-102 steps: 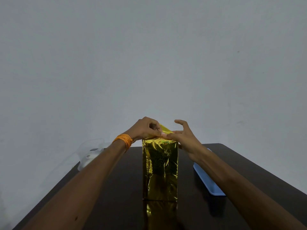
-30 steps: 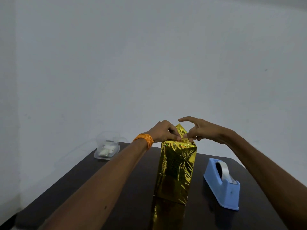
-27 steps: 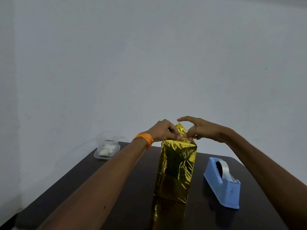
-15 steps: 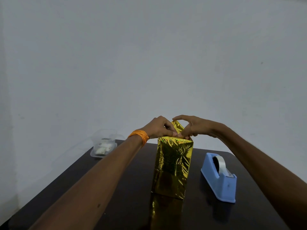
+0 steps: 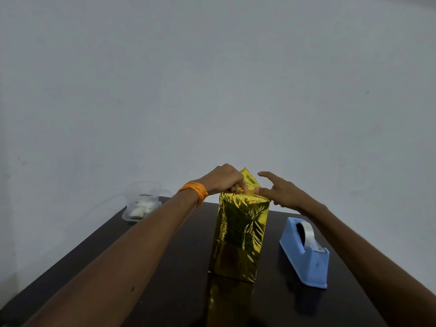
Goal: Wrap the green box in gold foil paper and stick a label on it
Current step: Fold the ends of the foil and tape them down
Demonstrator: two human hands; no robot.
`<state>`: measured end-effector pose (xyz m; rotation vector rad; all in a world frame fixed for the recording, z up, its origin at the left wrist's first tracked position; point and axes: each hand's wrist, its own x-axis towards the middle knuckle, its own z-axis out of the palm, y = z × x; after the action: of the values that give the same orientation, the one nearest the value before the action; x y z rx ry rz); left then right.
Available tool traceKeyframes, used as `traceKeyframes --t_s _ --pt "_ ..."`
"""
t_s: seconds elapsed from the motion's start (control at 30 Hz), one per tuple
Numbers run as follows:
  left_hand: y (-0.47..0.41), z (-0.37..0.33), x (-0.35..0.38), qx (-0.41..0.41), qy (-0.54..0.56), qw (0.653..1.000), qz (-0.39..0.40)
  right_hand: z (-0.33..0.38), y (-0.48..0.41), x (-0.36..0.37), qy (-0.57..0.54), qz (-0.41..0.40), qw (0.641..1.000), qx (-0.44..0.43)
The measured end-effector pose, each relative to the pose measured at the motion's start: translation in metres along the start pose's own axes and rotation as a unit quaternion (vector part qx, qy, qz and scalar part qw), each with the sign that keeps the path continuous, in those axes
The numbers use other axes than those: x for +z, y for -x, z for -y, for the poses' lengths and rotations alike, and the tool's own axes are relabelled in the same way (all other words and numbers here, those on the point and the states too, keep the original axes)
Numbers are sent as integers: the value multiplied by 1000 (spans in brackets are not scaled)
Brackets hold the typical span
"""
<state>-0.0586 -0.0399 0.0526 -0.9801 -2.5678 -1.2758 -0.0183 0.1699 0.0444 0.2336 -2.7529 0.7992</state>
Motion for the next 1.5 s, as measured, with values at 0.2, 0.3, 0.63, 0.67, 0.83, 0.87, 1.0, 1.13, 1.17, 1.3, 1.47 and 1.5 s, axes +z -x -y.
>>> traceKeyframes --t_s 0.2,0.3,0.63,0.67,0.83,0.87,1.0,1.13,1.17,1.3,1.47,1.5 --pt "2 2 2 21 -54 998 -15 6 5 25 -255 10 963 84" --pt "1 4 -2 17 -60 998 -12 5 5 38 -318 -2 943 100" --pt "1 4 2 18 -58 998 -15 1 19 58 -446 -124 878 122" --pt "2 5 2 19 -60 998 -16 1 19 58 -444 -121 880 121" --pt "1 0 5 16 -82 996 -22 1 20 56 -459 -134 868 134" --pt "1 -1 7 14 -88 996 -25 0 23 55 -483 -138 853 146" --pt "8 -3 7 18 -100 993 -65 -12 35 48 -489 -136 843 177" --pt "17 -3 11 63 -130 971 -191 -36 52 31 -390 -192 887 155" --pt "19 -6 12 79 -141 961 -224 -43 55 26 -362 -206 897 149" --pt "23 -39 28 123 -94 950 -271 -71 73 6 -269 -249 915 168" --pt "14 -80 76 106 19 973 -204 -107 91 5 -187 -241 926 221" --pt "11 -85 90 103 9 977 -185 -115 94 5 -178 -237 926 234"
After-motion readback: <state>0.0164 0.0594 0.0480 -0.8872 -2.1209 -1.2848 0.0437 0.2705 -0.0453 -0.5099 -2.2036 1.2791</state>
